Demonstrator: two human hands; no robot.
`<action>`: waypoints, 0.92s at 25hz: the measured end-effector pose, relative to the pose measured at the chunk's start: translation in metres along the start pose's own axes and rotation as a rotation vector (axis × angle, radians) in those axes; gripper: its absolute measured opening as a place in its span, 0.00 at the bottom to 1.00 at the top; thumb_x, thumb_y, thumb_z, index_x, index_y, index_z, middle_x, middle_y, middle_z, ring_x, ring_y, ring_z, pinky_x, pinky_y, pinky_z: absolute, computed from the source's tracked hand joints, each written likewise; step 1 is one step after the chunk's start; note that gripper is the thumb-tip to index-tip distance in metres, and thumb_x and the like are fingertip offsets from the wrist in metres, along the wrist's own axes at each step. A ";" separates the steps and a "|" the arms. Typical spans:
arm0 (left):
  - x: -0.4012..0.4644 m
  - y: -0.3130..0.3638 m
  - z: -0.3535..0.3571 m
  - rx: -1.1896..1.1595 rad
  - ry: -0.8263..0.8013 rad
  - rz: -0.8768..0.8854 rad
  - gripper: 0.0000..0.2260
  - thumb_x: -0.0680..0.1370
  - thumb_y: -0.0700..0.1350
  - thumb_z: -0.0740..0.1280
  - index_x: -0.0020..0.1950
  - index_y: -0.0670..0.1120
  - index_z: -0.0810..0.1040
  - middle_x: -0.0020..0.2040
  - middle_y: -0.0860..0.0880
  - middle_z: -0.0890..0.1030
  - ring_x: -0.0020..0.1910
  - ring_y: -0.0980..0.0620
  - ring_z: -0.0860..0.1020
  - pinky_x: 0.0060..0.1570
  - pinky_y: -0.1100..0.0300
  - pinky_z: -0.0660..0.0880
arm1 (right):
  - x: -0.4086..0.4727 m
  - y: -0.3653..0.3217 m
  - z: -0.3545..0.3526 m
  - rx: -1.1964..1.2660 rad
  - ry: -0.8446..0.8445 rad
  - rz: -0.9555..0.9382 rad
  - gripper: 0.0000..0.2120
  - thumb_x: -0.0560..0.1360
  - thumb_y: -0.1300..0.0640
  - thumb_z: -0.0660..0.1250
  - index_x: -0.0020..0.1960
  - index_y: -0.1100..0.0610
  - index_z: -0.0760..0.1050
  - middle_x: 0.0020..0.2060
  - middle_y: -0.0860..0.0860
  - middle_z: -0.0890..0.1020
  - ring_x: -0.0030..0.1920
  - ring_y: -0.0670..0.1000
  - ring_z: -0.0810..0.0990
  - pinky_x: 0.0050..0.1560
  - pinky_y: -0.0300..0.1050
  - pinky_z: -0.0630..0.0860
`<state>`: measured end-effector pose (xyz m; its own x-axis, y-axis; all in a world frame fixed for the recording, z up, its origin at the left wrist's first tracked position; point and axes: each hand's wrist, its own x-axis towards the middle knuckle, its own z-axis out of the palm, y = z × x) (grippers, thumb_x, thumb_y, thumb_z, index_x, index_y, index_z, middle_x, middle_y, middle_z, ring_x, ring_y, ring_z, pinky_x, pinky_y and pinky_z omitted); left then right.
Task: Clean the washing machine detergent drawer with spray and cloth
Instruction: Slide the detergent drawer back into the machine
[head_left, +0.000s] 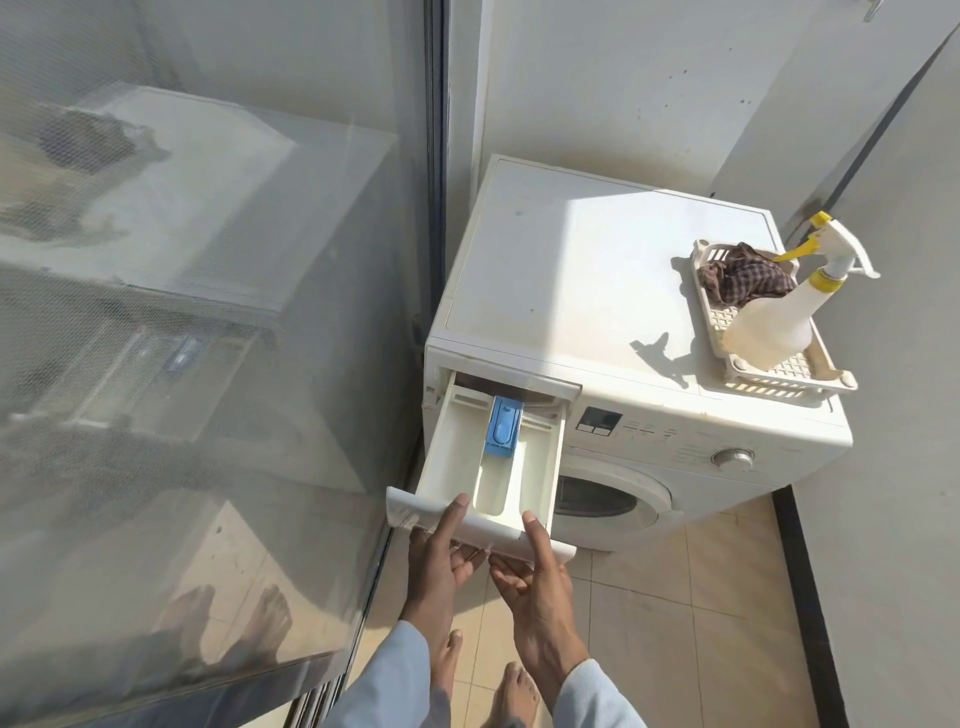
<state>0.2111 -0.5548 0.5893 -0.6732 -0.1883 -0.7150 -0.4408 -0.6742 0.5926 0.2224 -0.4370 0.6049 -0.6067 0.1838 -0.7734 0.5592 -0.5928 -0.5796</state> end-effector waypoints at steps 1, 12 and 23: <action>0.003 0.000 0.000 -0.002 0.001 0.000 0.34 0.73 0.52 0.77 0.75 0.43 0.71 0.64 0.35 0.81 0.57 0.40 0.85 0.43 0.54 0.84 | 0.003 -0.001 0.001 -0.004 -0.003 -0.006 0.36 0.66 0.44 0.80 0.66 0.62 0.74 0.58 0.68 0.82 0.46 0.57 0.84 0.52 0.51 0.82; 0.014 -0.002 -0.002 -0.040 -0.008 -0.026 0.40 0.65 0.55 0.81 0.74 0.44 0.73 0.64 0.36 0.82 0.57 0.40 0.85 0.44 0.54 0.84 | 0.012 0.002 0.003 -0.015 -0.002 -0.007 0.41 0.61 0.42 0.83 0.65 0.61 0.75 0.48 0.62 0.83 0.42 0.56 0.82 0.45 0.47 0.82; 0.006 -0.005 0.000 -0.051 -0.006 -0.005 0.28 0.76 0.50 0.74 0.75 0.43 0.73 0.64 0.34 0.81 0.57 0.37 0.84 0.41 0.54 0.85 | 0.001 -0.005 0.000 -0.031 -0.029 -0.034 0.41 0.60 0.42 0.84 0.65 0.60 0.73 0.50 0.62 0.82 0.44 0.55 0.83 0.48 0.47 0.82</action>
<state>0.2087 -0.5522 0.5819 -0.6748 -0.1808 -0.7155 -0.4131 -0.7108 0.5693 0.2188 -0.4338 0.6070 -0.6414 0.1801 -0.7458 0.5554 -0.5617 -0.6132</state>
